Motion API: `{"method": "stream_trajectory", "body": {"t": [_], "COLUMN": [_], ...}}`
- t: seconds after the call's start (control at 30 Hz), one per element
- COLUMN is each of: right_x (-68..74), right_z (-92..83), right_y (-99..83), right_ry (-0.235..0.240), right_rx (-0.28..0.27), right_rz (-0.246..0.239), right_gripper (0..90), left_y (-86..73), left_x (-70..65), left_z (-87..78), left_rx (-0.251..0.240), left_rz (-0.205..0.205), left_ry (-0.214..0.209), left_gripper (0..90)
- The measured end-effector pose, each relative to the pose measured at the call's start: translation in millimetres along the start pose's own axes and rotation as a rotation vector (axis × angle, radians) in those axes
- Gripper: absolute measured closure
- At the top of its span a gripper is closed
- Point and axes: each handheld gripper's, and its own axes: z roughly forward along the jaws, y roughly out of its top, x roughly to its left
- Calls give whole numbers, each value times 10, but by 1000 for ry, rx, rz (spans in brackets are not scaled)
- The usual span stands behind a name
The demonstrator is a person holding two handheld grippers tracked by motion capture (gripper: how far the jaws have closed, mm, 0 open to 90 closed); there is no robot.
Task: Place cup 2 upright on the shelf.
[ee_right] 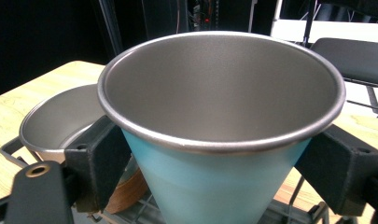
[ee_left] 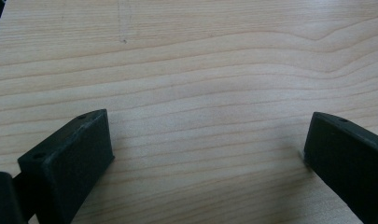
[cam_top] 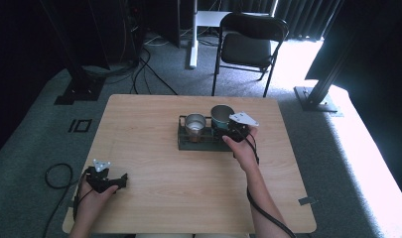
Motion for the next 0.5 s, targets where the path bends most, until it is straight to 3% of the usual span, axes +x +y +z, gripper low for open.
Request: {"method": "stream_trajectory", "body": {"t": [0.5], "right_x": [12], "right_z": [106], "right_y": [-101], "right_ry": [-31], "right_rx": [28], "right_rz": [-13], "right_gripper": [147], "left_y": [0], "left_x": [0], "left_z": [0], "left_rx": [0], "left_rz": [0], "left_ry": [0], "left_gripper": [18]}}
